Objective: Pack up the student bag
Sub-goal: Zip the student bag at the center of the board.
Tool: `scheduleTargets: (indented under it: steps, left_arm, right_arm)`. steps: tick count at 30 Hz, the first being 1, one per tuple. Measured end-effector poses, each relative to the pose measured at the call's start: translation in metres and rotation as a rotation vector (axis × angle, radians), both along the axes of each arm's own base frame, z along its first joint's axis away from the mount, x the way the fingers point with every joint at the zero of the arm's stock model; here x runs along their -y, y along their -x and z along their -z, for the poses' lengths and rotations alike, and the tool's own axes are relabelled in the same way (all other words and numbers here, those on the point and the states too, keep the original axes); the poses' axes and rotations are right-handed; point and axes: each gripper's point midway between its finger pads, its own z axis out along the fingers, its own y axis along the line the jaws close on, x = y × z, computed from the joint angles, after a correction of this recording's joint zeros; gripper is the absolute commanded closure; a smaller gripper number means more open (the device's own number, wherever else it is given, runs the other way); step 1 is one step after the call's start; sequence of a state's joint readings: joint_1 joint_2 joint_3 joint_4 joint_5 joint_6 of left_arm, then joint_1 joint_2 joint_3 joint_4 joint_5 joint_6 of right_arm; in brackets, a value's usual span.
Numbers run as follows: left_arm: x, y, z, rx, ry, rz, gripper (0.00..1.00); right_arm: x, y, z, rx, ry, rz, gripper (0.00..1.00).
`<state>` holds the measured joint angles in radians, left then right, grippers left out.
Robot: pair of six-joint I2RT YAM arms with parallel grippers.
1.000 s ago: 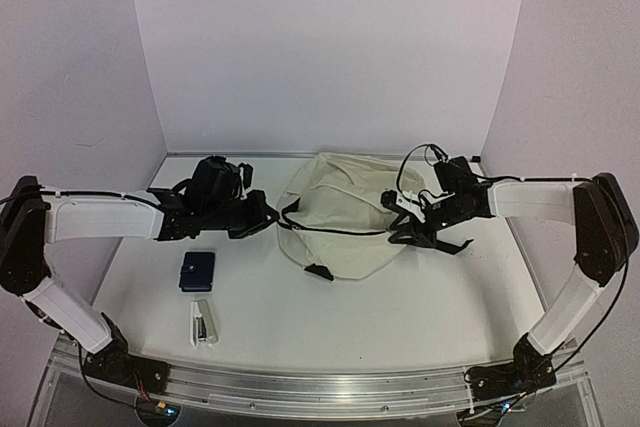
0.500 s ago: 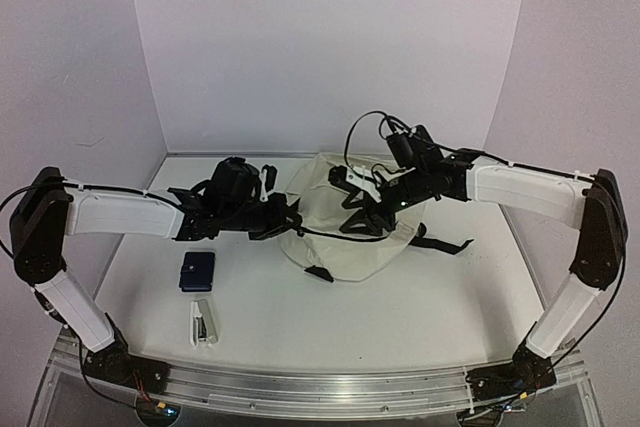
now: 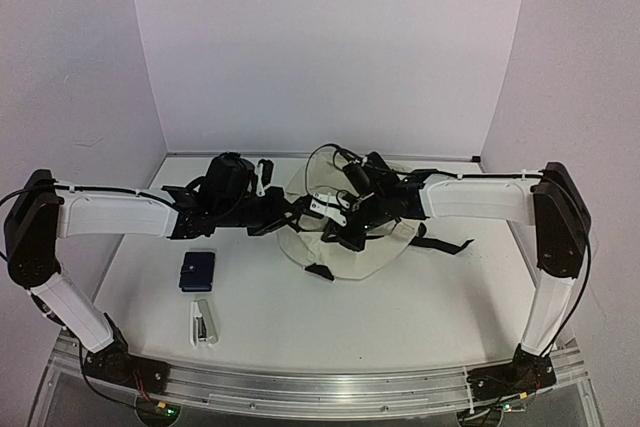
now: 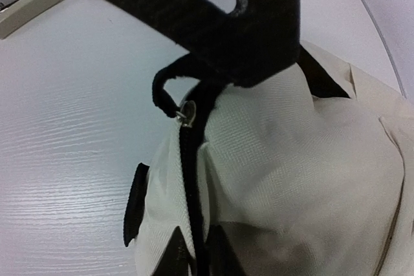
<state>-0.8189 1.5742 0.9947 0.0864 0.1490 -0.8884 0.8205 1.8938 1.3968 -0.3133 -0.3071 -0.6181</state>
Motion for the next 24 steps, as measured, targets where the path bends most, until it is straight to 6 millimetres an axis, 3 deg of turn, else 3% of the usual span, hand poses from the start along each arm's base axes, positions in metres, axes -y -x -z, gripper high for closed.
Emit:
scheduleTargets:
  steps: [6, 12, 18, 24]
  left_arm:
    - [-0.013, -0.014, 0.002, 0.006, -0.016, -0.062, 1.00]
    - [-0.036, -0.035, 0.009, -0.015, -0.033, -0.127, 1.00]
    - [-0.064, -0.063, 0.030, -0.048, -0.065, -0.203, 1.00]
    - [-0.058, -0.069, 0.058, -0.104, -0.085, -0.155, 1.00]
  right_arm:
    - [0.009, 0.003, -0.005, 0.013, -0.004, 0.025, 1.00]
    - [0.024, 0.015, -0.027, 0.072, -0.028, 0.005, 1.00]
    - [0.049, 0.038, 0.000, 0.054, 0.041, -0.034, 1.00]
    - [0.062, 0.050, 0.007, 0.069, 0.048, -0.055, 1.00]
